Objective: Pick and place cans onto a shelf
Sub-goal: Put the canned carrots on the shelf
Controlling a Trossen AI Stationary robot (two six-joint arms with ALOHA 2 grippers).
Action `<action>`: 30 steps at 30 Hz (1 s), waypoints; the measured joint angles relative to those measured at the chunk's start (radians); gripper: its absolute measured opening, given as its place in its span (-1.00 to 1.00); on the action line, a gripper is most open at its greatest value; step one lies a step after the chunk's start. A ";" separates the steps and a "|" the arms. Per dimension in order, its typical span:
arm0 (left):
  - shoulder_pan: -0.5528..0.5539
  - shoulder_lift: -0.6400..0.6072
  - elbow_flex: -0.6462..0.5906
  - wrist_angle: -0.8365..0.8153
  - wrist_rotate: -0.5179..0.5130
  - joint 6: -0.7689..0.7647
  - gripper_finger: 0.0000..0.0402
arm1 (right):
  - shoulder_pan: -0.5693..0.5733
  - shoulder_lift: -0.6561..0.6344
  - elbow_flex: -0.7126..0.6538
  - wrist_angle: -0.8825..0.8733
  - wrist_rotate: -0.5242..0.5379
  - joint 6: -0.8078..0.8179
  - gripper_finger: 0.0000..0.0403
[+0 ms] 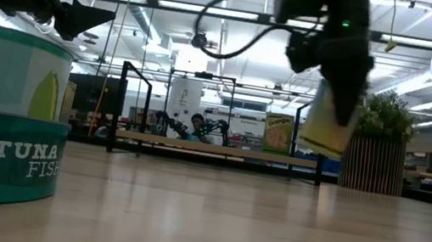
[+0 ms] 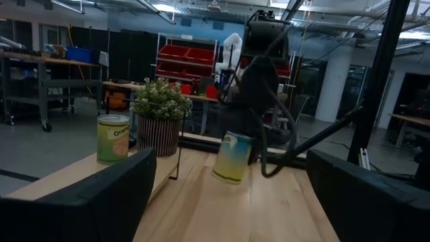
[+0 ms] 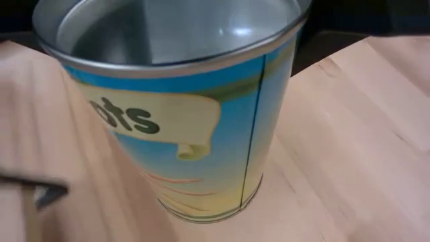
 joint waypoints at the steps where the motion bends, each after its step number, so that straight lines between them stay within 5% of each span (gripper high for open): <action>1: 0.000 0.000 0.000 0.000 0.000 0.001 0.93 | -0.004 0.031 0.043 -0.023 0.017 -0.020 0.55; 13: 0.000 0.000 0.000 0.000 0.000 0.002 0.93 | -0.210 0.329 0.526 -0.290 0.105 -0.151 0.55; 30: 0.000 0.000 0.000 -0.009 0.000 0.002 0.93 | -0.410 0.420 0.611 -0.289 0.037 -0.254 0.61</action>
